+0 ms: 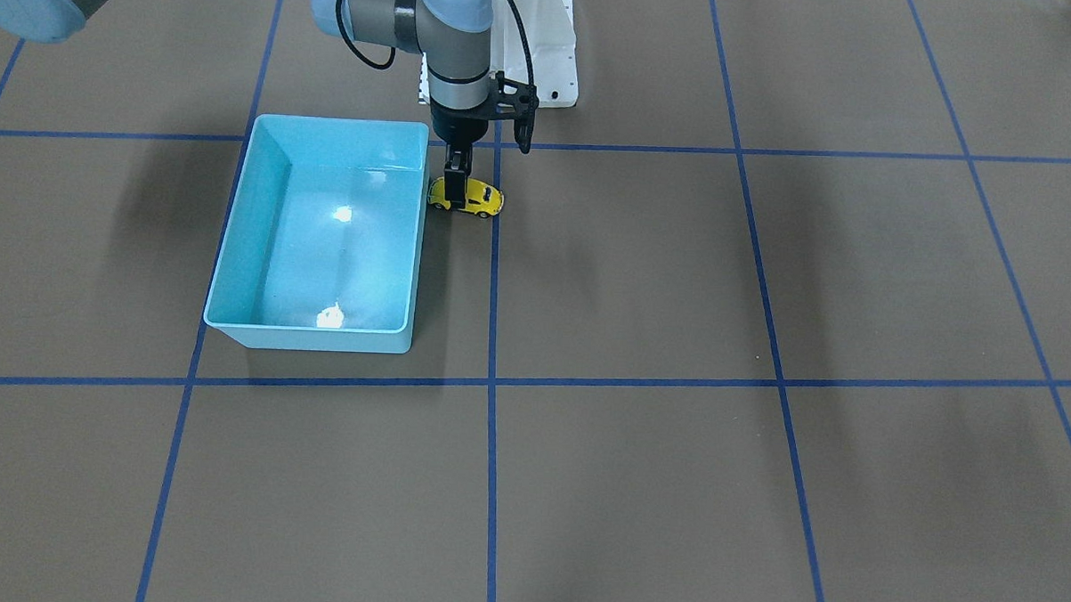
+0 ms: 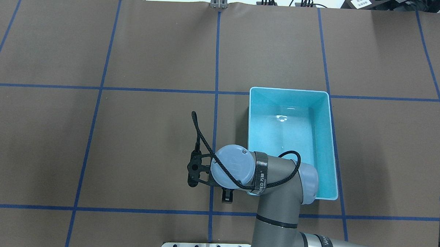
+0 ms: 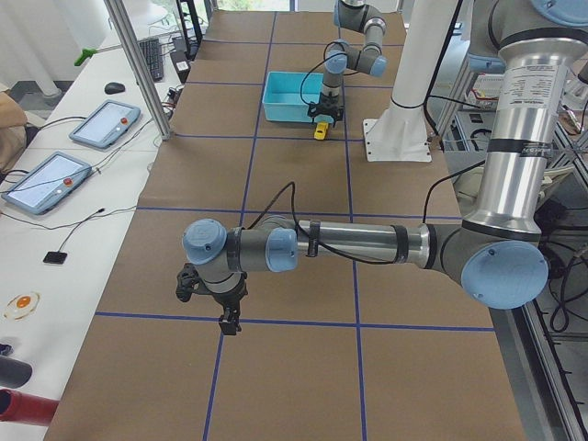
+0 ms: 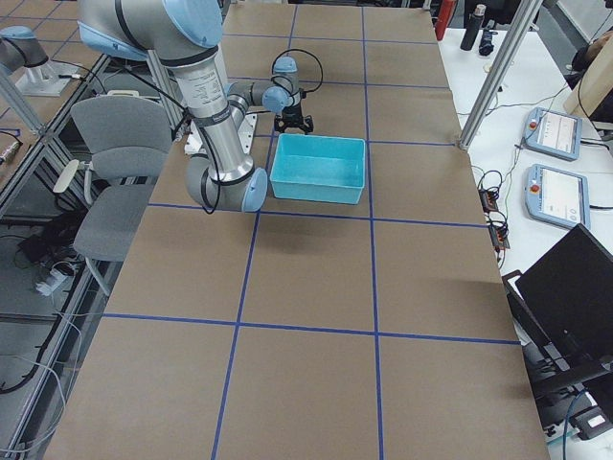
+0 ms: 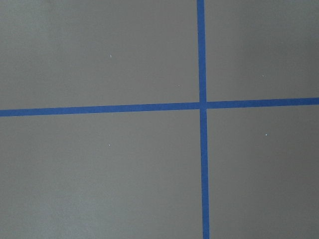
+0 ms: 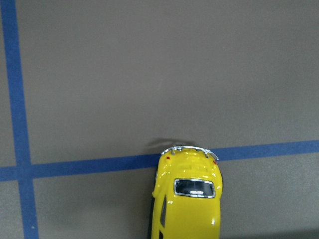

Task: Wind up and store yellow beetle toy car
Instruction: 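Close the right gripper on the yellow car beside the bin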

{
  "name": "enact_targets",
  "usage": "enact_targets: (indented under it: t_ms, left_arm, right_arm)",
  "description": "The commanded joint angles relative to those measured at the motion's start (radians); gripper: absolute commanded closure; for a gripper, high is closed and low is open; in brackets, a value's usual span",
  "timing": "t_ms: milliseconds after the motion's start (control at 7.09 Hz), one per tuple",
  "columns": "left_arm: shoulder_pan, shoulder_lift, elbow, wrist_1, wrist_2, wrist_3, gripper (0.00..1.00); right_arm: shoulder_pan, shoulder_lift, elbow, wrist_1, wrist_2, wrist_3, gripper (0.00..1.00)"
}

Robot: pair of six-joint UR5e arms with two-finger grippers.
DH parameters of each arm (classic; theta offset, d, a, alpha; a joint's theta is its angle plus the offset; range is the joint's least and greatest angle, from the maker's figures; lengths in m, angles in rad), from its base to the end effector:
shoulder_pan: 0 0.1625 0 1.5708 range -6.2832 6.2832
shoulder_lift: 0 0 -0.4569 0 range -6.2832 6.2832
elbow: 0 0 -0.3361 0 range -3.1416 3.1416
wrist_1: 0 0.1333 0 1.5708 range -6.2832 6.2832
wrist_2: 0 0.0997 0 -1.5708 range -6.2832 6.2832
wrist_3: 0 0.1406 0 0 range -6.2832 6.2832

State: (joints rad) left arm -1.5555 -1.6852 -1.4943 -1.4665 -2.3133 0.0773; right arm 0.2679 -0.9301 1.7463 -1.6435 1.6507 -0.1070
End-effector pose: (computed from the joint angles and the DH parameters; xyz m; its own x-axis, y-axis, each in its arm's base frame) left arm -0.0309 -0.4812 0.7137 0.7340 0.0436 -0.6778 -0.0722 0.9973 -0.0140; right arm -0.6153 -0.2955 0.3196 0.1347 -0.9908 -0.0139 0.7284 0.0895 0.6793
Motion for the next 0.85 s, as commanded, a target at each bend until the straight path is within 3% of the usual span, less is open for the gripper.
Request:
enact_targets:
  t_ms: [0,705]
  left_arm:
    - [-0.002,-0.001,-0.001,0.0,0.0,0.001,0.0]
    - [-0.006,0.007,-0.004,0.0,0.0,0.001,0.0]
  right_arm:
    - [-0.001,-0.001,-0.004,0.001,0.0,0.004,0.01]
    - [-0.019,0.002,-0.028,0.001,-0.002,0.024,0.02]
